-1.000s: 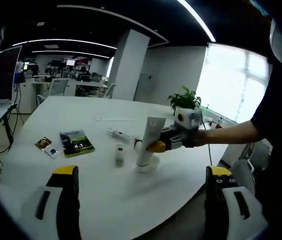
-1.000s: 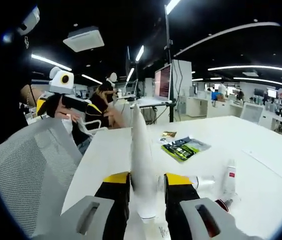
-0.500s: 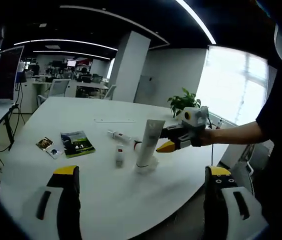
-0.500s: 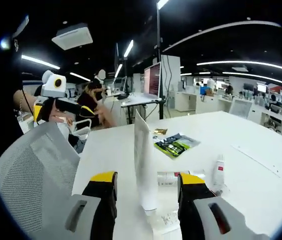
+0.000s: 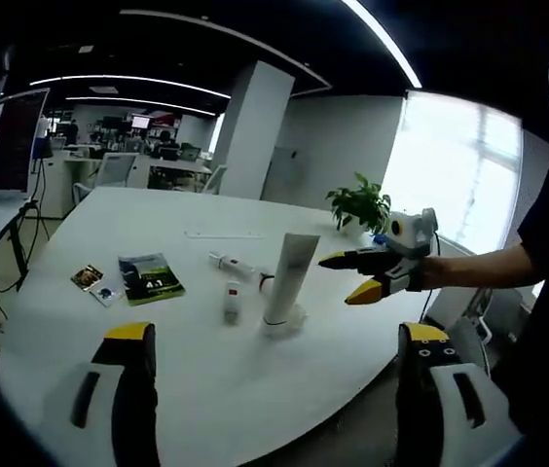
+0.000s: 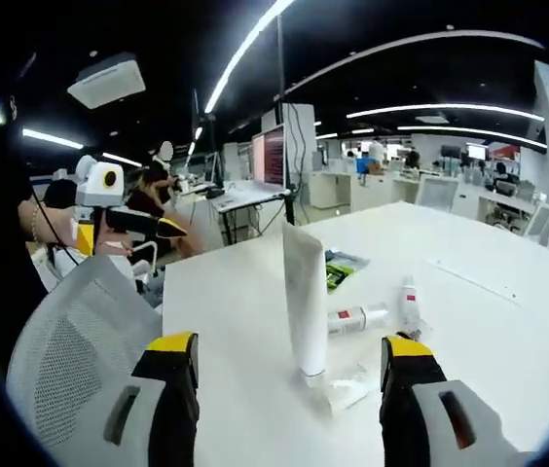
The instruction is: Arrange the skincare products in the storage area until every visible bottle or jar stands upright without overlapping.
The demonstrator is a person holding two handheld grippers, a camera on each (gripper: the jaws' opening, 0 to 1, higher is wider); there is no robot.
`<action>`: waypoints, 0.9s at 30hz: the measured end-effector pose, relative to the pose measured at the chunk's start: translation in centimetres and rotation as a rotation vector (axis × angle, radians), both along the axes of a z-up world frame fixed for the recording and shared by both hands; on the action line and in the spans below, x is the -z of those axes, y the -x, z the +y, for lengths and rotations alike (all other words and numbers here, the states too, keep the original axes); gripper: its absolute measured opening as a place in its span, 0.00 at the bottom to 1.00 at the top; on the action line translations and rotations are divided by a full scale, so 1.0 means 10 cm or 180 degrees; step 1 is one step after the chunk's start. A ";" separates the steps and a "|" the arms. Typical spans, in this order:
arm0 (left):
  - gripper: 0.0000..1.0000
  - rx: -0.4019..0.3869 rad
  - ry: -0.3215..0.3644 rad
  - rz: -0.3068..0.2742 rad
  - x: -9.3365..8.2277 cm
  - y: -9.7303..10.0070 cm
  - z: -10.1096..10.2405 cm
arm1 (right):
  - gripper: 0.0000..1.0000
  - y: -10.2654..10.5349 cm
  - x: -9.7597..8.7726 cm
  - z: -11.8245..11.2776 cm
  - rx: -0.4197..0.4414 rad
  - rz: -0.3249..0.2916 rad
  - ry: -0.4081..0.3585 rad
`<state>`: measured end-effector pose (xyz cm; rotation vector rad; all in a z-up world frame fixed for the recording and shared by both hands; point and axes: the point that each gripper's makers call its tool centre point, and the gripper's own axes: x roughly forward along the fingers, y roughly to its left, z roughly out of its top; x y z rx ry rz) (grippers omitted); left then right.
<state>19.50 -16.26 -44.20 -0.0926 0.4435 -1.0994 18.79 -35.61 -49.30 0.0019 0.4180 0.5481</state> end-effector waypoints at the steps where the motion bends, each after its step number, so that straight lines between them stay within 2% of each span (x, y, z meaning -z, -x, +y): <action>1: 0.97 0.0005 -0.0008 0.0005 0.00 0.01 0.00 | 0.78 0.04 0.00 0.00 0.0014 0.0016 -0.0009; 9: 0.96 0.0051 -0.0057 0.0061 0.03 0.03 0.05 | 0.87 0.35 -0.08 -0.02 0.0399 0.0085 -0.0236; 12: 0.97 0.0068 -0.0107 0.0072 0.06 0.04 0.06 | 0.89 0.46 -0.15 -0.04 0.0545 0.0027 -0.0328; 16: 0.97 0.0069 -0.0135 0.0121 0.08 0.04 0.08 | 0.95 0.61 -0.19 -0.06 0.0873 0.0018 -0.0608; 19: 0.98 0.0041 -0.0105 0.0147 0.07 0.02 0.10 | 0.96 0.73 -0.21 -0.07 0.0994 0.0039 -0.0582; 23: 0.99 0.0016 -0.0107 0.0158 0.09 0.00 0.13 | 0.99 0.86 -0.28 -0.04 0.1211 -0.0009 -0.0747; 25: 0.99 0.0003 -0.0116 0.0190 0.11 0.01 0.14 | 0.99 0.92 -0.26 -0.08 0.1265 0.0034 -0.0600; 27: 0.99 0.0002 -0.0087 0.0211 0.11 0.01 0.13 | 0.99 0.94 -0.27 -0.13 0.1312 0.0014 -0.0638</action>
